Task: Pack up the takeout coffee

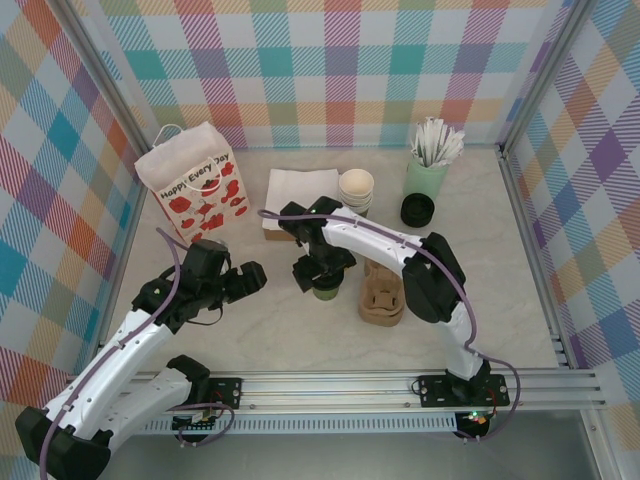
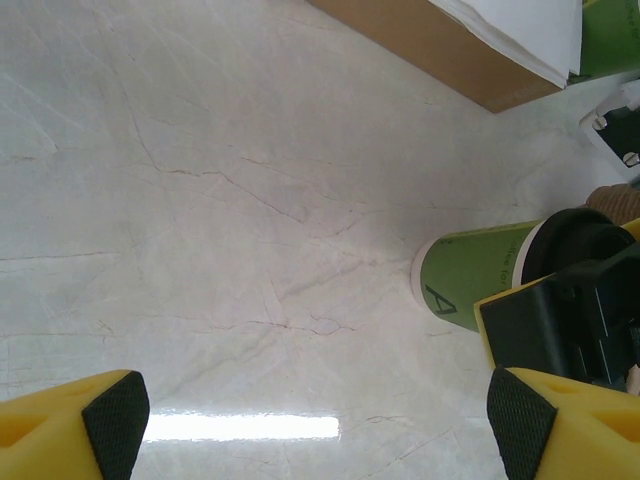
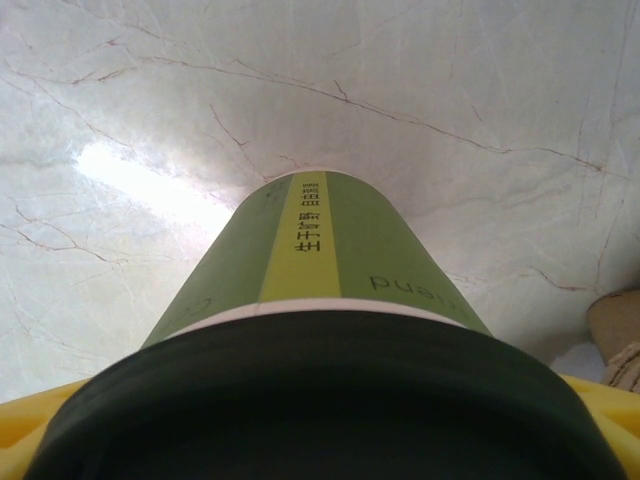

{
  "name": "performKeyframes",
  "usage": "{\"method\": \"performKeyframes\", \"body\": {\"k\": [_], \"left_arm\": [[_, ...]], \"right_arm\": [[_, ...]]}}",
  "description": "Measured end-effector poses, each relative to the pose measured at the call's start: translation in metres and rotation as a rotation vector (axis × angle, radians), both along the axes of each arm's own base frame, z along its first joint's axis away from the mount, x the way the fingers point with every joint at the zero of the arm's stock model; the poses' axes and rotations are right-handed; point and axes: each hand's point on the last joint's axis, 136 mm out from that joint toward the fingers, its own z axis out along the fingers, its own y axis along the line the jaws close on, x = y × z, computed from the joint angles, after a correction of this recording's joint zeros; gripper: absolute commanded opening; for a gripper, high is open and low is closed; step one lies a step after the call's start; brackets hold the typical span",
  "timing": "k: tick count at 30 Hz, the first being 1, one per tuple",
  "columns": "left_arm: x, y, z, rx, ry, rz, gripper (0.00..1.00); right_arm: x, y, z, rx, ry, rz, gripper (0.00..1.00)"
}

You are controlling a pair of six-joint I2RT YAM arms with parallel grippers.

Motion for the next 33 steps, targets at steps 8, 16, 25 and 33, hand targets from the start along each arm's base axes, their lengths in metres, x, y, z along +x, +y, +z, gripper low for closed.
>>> {"method": "performKeyframes", "body": {"k": [8,16,25,33], "left_arm": [[0.0,0.0,0.0,0.0,0.0,0.001,0.9],[0.0,0.0,0.0,0.0,0.0,0.001,0.9],[0.001,0.0,0.001,-0.004,-0.004,0.003,0.9],[0.005,-0.002,0.001,-0.008,-0.011,0.003,0.9]], "right_arm": [[-0.001,-0.002,0.002,0.0,-0.001,-0.001,0.83],[-0.008,-0.011,0.031,0.025,-0.02,-0.007,0.8],[-0.004,-0.054,0.099,0.112,-0.064,-0.112,0.79],[0.028,-0.136,0.156,0.186,-0.158,-0.328,0.78]]}}
